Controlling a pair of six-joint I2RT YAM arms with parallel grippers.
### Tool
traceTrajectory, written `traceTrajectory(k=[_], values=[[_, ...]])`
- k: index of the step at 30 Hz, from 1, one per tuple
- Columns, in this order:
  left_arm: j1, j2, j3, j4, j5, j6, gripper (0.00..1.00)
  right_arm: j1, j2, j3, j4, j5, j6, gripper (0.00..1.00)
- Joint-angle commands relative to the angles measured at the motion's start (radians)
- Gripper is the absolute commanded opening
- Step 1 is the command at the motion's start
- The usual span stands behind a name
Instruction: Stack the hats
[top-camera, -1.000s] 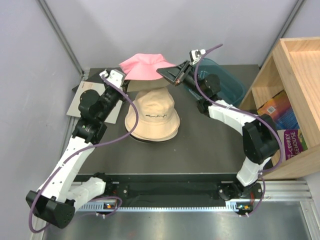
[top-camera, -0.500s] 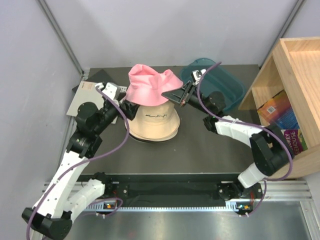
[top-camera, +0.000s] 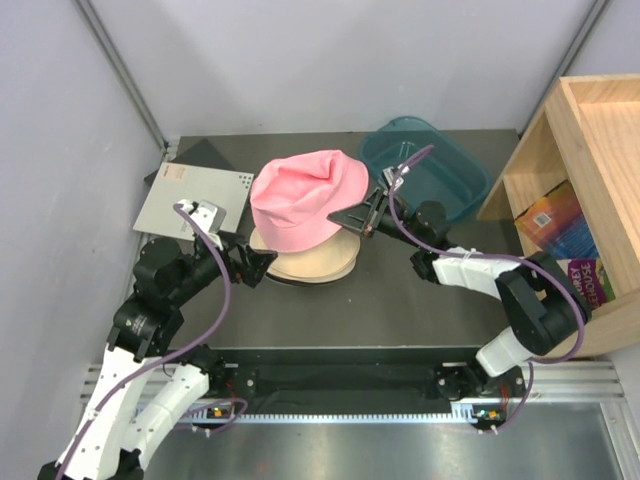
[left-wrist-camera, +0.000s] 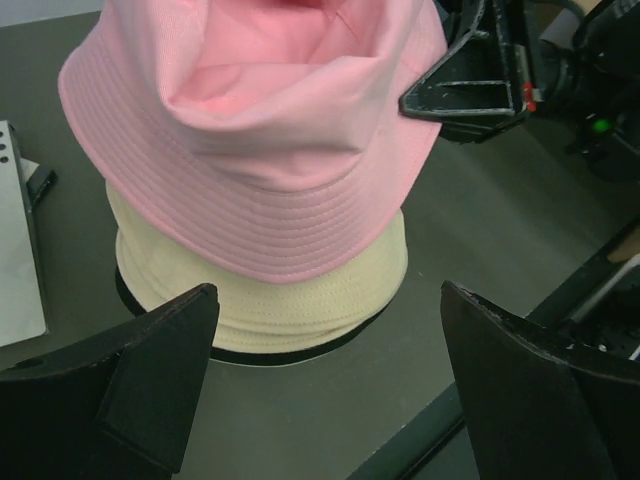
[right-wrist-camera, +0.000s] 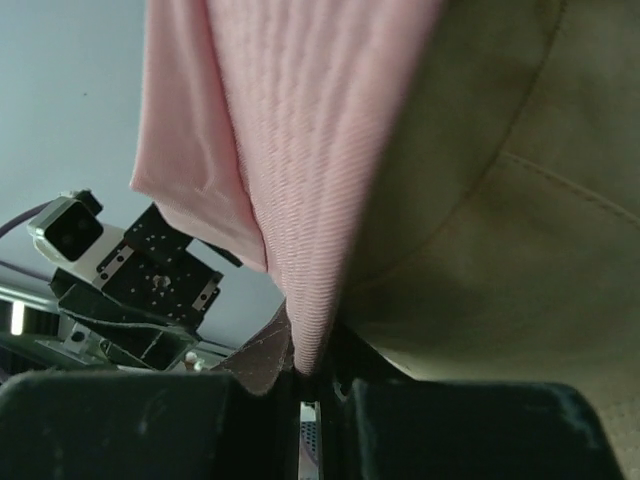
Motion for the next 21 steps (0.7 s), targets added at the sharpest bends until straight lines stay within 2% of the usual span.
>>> traceTrajectory(k=[1, 7, 10, 14, 16, 19, 20, 21], values=[[0.001, -0.016, 0.062, -0.013, 0.04, -0.076, 0.96, -0.012, 0.017, -0.009, 0.089, -0.011, 0.0, 0.0], [0.001, 0.004, 0.014, 0.11, -0.159, -0.204, 0.98, -0.031, -0.032, -0.069, 0.04, -0.005, -0.044, 0.0], [0.001, 0.064, 0.0, 0.215, -0.217, -0.272, 0.96, -0.05, -0.049, -0.106, 0.035, -0.006, -0.055, 0.0], [0.006, 0.177, 0.003, 0.373, -0.386, -0.282, 0.93, -0.07, -0.051, -0.144, 0.045, -0.011, -0.061, 0.0], [0.018, 0.22, 0.005, 0.433, -0.397, -0.283, 0.88, -0.075, -0.042, -0.149, 0.05, -0.02, -0.064, 0.0], [0.068, 0.271, -0.026, 0.597, -0.353, -0.317, 0.86, -0.09, -0.022, -0.149, 0.053, -0.051, -0.08, 0.0], [0.093, 0.291, -0.029, 0.626, -0.324, -0.333, 0.86, -0.1, -0.016, -0.149, 0.058, -0.057, -0.08, 0.0], [0.122, 0.311, -0.03, 0.68, -0.21, -0.384, 0.86, -0.113, -0.003, -0.149, 0.059, -0.065, -0.083, 0.0]])
